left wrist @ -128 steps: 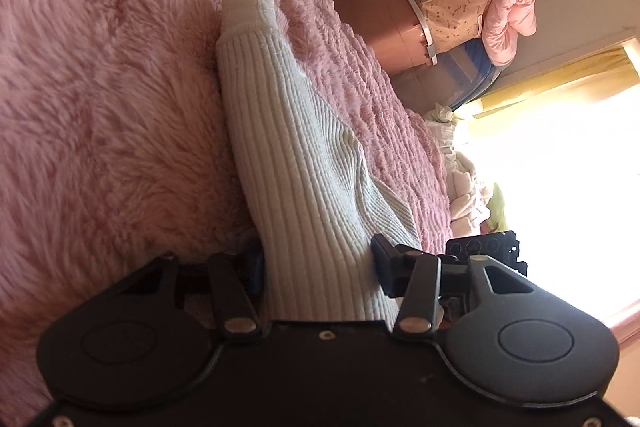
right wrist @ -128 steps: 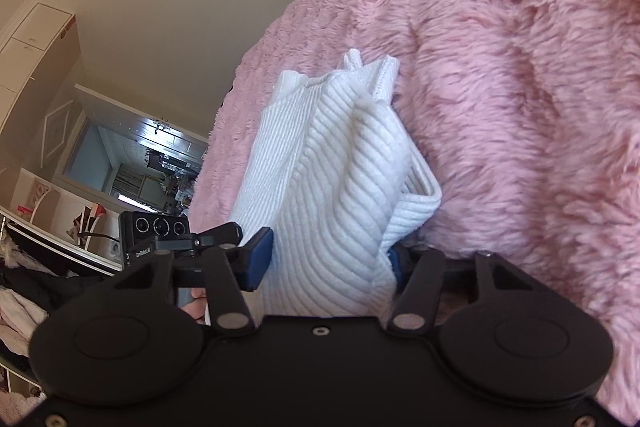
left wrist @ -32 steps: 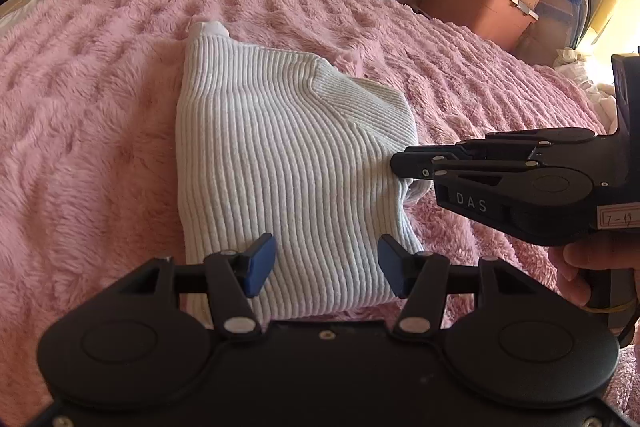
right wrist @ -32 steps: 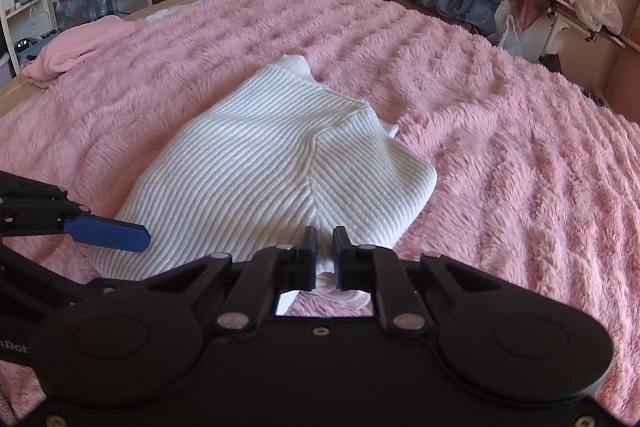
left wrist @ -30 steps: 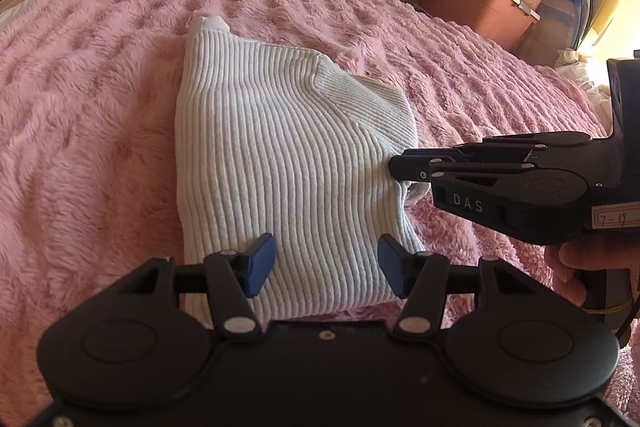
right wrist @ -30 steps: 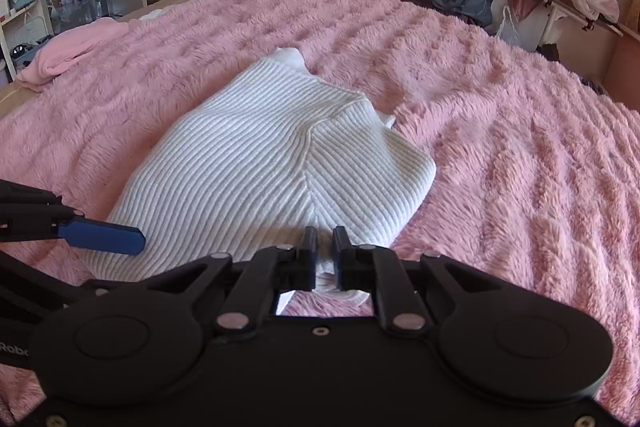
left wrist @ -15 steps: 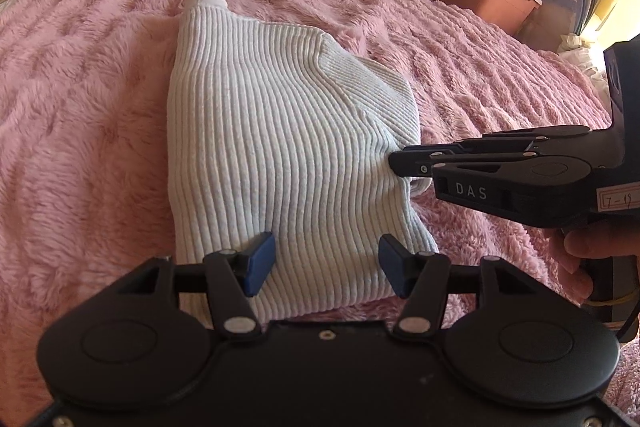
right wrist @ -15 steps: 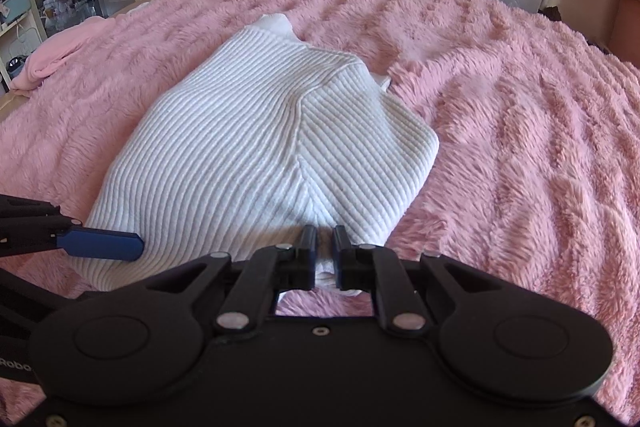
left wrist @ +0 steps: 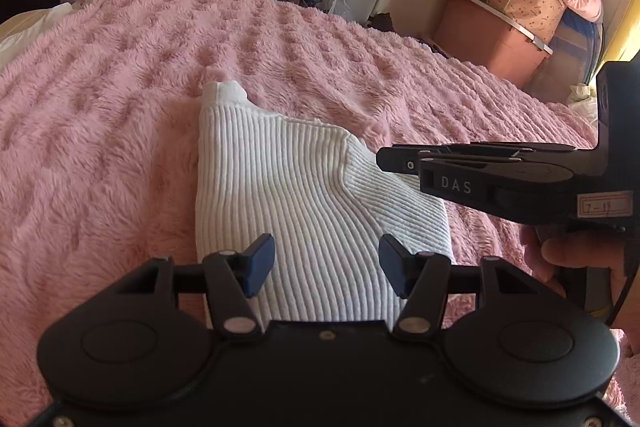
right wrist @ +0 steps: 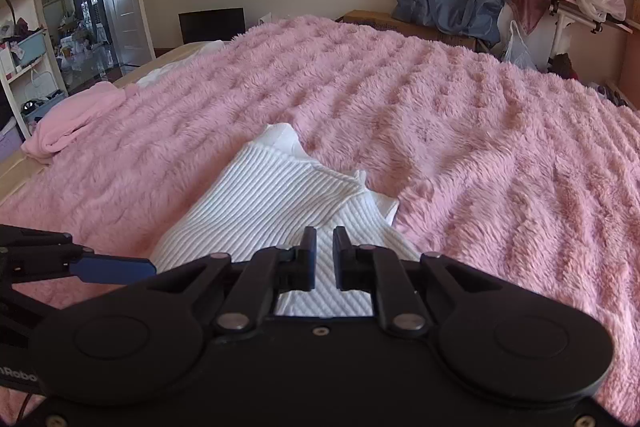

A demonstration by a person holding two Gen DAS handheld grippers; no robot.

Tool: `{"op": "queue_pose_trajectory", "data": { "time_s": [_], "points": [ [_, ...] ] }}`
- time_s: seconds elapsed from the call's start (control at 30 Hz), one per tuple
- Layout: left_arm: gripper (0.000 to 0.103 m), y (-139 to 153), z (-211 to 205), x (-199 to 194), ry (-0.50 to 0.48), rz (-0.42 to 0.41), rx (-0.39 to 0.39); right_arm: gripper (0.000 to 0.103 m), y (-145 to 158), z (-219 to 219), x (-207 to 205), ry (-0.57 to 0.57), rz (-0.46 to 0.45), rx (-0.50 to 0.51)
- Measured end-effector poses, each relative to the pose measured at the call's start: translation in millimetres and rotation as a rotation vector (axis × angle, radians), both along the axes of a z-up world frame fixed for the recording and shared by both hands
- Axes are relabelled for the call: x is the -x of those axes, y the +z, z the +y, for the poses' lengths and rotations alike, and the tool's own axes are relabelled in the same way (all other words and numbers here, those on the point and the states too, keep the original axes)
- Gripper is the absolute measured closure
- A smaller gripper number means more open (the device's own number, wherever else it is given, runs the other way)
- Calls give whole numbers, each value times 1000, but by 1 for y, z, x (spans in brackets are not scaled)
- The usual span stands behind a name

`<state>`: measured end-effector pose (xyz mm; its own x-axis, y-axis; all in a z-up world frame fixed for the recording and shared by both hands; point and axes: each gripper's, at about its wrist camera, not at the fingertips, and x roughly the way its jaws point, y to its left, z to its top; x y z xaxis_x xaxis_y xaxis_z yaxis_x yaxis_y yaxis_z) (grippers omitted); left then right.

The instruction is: Fold small clothes

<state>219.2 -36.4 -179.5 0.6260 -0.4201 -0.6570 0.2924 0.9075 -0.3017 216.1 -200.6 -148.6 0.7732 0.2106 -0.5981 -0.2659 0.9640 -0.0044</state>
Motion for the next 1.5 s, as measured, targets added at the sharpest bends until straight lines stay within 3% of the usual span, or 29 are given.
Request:
{"op": "queue_pose_trajectory", "data": {
  "time_s": [0.33,0.67,0.83,1.03,1.2,1.33,1.5],
  "points": [
    [41,-23,-2,-24,4,8,-23,94,-46,-10,-58,-31,84,-31],
    [37,-25,-10,-28,-7,-15,-57,94,-51,-16,-65,-38,92,-41],
    [37,-6,5,-13,15,-21,-33,94,-22,-16,-37,-24,8,-58],
    [37,13,21,36,28,-42,-33,94,2,-18,26,-3,-17,-88],
    [37,8,18,69,18,-27,-31,93,-13,-29,86,-47,95,-268],
    [37,-3,10,77,5,-2,-29,93,-34,-22,113,-42,158,-278],
    [37,-11,3,79,-2,18,-28,90,-50,-20,113,-68,203,-328]
  ]
}}
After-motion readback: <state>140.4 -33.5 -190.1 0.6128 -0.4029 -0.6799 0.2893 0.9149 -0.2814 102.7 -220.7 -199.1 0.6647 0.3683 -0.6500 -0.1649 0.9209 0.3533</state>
